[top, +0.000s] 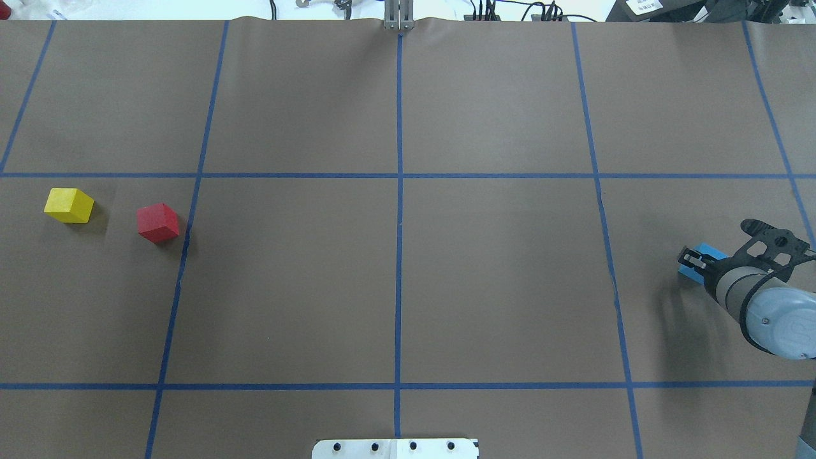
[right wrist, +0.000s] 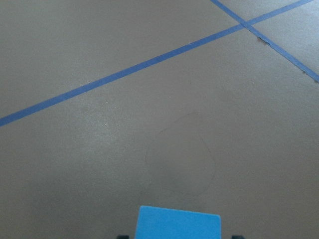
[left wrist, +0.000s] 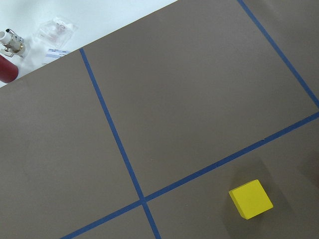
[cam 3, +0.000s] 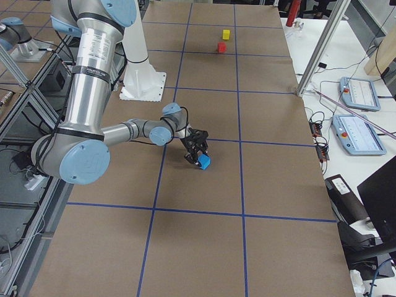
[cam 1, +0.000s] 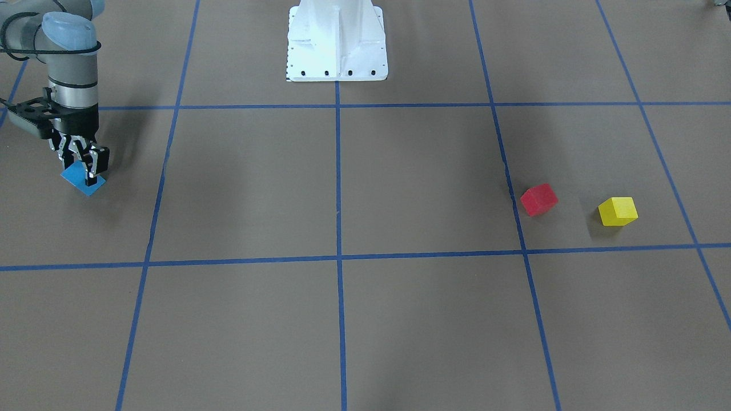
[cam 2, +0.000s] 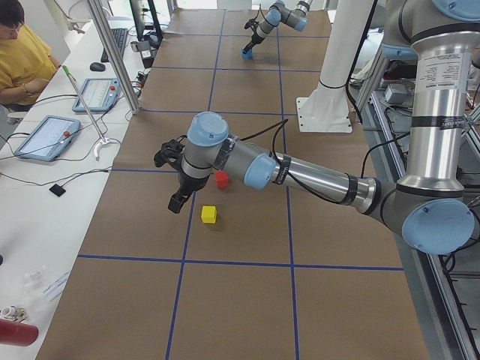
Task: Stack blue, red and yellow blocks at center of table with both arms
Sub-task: 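Close the right gripper on the blue cube and lift it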
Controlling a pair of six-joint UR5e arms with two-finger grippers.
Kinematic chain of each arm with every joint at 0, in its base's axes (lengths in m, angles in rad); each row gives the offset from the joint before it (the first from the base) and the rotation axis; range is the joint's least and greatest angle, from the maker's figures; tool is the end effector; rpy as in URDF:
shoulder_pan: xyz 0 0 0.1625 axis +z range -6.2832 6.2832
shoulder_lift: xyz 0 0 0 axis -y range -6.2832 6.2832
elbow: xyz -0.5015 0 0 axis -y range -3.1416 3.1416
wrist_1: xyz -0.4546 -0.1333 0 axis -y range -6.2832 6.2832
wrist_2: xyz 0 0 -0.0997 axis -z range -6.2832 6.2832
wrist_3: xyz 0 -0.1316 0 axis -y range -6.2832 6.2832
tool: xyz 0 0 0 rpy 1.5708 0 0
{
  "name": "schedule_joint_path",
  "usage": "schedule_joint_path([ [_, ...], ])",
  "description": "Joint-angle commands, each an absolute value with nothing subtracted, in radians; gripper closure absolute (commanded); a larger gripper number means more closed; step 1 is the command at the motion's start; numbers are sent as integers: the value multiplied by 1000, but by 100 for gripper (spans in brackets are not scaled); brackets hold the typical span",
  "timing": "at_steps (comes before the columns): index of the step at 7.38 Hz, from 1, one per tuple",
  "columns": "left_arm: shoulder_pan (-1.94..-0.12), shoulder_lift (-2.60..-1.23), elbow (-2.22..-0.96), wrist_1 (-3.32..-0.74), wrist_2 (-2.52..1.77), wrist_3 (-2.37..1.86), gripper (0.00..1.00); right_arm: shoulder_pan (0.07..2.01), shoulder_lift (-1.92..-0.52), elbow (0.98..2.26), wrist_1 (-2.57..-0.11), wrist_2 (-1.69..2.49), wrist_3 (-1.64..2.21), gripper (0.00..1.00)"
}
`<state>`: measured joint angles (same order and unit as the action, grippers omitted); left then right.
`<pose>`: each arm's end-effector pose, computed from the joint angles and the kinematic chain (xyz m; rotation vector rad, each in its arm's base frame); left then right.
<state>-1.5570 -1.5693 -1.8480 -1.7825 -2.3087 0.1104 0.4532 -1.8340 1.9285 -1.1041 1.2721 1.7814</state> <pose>-0.0369 -0.5709 0.5796 0.5005 0.7014 0.2962 -0.3503 -0.3620 0.6573 0.3642 -0.5295 0.7252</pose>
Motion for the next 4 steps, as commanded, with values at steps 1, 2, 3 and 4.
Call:
schedule_joint_path([
  [1, -1557, -1568, -1848, -1782, -2309, 112, 0, 459, -1829, 1968, -1129, 1262, 1703, 100],
  [2, -1557, -1568, -1847, -1782, -2309, 112, 0, 494, -1812, 2020, -1172, 1319, 1554, 100],
  [3, -1557, -1566, -1847, -1782, -2309, 112, 0, 558, -1705, 2020, -1224, 1397, 1402, 100],
  [4, -1557, -1565, -1844, -1782, -2309, 112, 0, 563, -1578, 2002, -1265, 1404, 1252, 100],
])
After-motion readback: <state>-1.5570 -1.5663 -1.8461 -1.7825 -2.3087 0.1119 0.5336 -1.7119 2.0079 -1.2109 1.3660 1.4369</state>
